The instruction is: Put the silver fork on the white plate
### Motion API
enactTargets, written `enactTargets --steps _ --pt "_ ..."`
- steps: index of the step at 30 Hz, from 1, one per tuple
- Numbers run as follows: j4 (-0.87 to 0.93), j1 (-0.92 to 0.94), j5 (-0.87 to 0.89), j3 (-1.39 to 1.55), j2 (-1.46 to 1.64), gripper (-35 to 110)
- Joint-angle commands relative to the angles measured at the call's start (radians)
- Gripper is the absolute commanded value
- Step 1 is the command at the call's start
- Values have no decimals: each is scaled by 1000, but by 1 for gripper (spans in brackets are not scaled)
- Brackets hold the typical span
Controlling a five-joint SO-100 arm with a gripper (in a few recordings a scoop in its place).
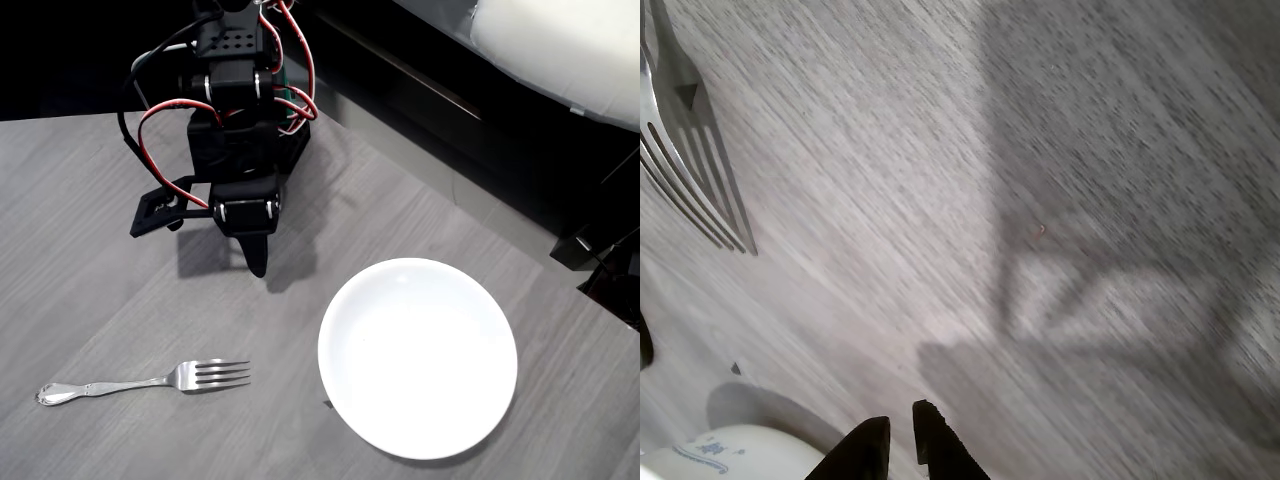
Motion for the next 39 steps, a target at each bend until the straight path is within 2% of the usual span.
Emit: enactTargets --steps 1,20,22,24,26,31,33,39 --pt "3 2 -12 -3 28 0" --pt "3 5 -17 -3 28 0" --pt "3 37 -118 -3 28 0" --pt "-8 67 -64 -3 28 0" --pt "-18 52 -135 -15 28 0" --pt "-21 202 -229 -173 6 0" --pt "-29 207 -252 -324 -150 0" --pt "-26 250 -299 -907 -1037 0"
